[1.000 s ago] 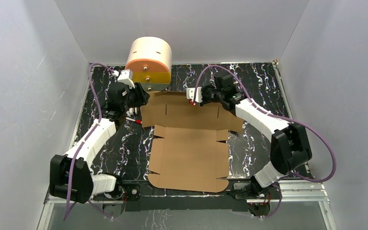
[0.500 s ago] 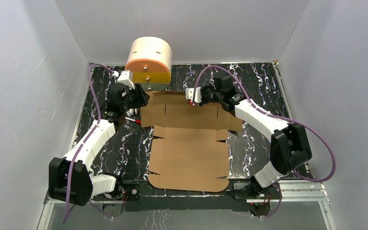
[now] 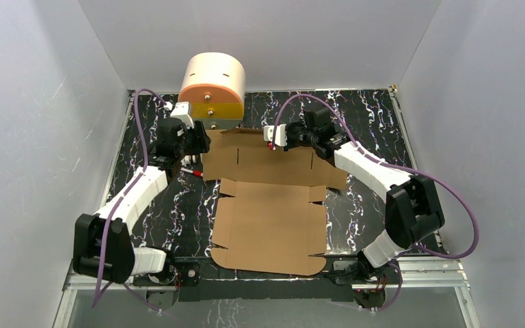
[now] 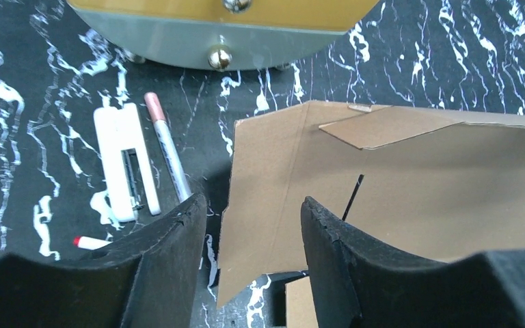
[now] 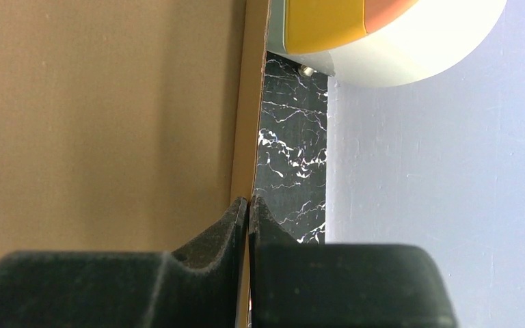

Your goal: Fold the paper box

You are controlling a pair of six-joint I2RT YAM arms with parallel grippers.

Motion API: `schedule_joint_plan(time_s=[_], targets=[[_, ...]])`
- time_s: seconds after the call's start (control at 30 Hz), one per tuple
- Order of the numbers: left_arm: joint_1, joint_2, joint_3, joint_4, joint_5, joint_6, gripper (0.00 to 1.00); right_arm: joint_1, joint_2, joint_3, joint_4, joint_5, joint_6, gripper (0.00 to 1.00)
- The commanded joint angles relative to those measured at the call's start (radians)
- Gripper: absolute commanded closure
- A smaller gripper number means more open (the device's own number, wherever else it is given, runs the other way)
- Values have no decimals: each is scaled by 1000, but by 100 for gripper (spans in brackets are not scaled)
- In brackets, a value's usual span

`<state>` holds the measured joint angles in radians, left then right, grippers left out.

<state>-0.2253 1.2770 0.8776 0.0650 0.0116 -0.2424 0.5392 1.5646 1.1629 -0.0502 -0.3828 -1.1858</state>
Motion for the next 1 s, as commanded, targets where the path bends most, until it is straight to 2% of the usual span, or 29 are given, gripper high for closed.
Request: schedule_joint_plan(time_s=[0.0,0.1,0.23,0.4,0.57,0.63,0.87,0.97], targets=[[36,77,46,32,113,-19,49,12,4,-1,27,8,-10,88],[69,133,85,42,208,-42,49,18,3,1,24,12,-20,88],[103,213,124,53,254,-67,50,17,3,7,16,17,-38,88],[105,281,168,54,371,-60,55,19,6,9,5,22,-43,88],[104,279,152,68,418,-41,63,22,0,11,-3,28,-54,88],[104,273,144,75,442,-38,68,21,-1,18,-9,35,-62,88],[104,222,122,97,487,-58,97,23,0,40,-14,80,-115,90],[104,191,115,113,497,-74,100,23,-2,49,-14,91,-132,91]])
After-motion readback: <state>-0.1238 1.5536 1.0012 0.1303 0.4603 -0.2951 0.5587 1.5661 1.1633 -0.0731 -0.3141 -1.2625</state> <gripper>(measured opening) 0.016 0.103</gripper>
